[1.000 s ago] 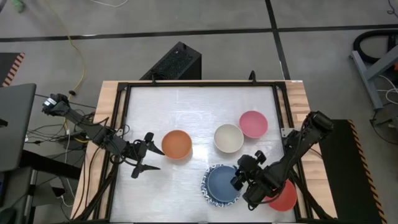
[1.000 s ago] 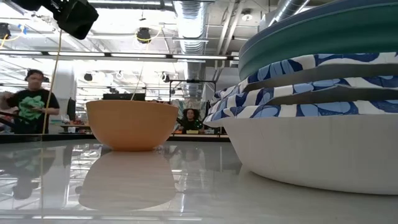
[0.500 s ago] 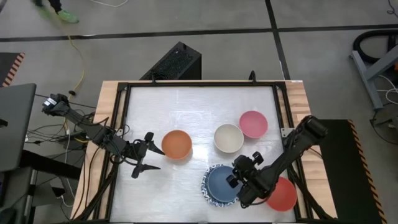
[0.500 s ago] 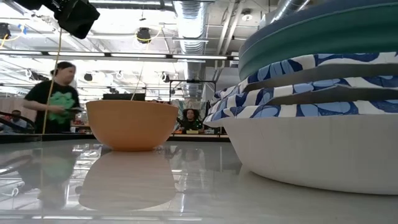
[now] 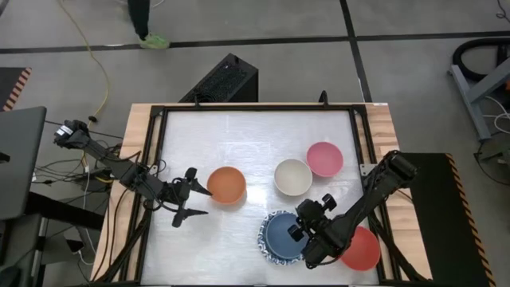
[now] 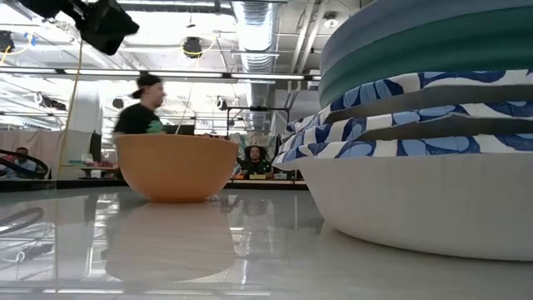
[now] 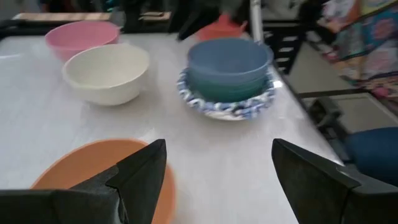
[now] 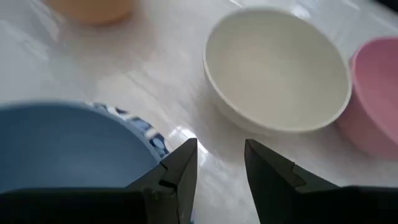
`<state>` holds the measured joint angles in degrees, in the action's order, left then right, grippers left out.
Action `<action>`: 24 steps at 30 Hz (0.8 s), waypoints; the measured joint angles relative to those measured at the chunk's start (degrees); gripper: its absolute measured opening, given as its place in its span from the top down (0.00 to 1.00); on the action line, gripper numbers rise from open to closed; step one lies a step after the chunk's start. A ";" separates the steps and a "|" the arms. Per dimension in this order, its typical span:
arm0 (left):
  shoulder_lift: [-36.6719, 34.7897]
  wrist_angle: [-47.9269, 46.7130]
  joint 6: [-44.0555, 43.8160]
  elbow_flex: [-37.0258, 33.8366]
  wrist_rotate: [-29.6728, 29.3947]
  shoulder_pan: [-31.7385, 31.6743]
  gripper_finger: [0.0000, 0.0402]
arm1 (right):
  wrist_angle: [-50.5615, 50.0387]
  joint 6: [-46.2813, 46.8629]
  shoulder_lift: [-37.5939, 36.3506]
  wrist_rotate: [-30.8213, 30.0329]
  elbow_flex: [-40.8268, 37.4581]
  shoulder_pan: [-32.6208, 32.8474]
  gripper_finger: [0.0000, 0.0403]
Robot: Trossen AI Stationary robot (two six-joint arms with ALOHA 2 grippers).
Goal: Nest bowls inside each other
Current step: Stack the brown bowl into the blue bowl
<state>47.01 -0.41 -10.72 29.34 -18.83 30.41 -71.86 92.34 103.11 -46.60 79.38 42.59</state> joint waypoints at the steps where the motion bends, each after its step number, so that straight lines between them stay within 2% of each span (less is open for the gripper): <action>1: 0.45 -0.18 -0.11 0.00 -1.02 -0.18 0.30 | -1.27 -0.62 0.00 -0.11 1.25 0.00 0.62; 8: 4.20 -0.31 -4.42 0.00 -2.30 -7.36 0.30 | -8.22 -4.24 -0.09 -0.85 9.21 -0.01 0.62; 17: 7.71 -9.16 -7.78 0.02 8.01 -25.98 0.30 | -12.01 -4.34 -0.09 -1.84 11.31 0.00 0.62; 24: 9.89 -8.76 -3.29 0.07 8.57 -30.53 0.30 | -12.13 -4.42 -0.09 -1.83 11.31 0.00 0.62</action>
<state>56.90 -9.17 -14.00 29.41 -10.26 -0.12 -84.00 87.92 103.02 -48.44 90.70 42.59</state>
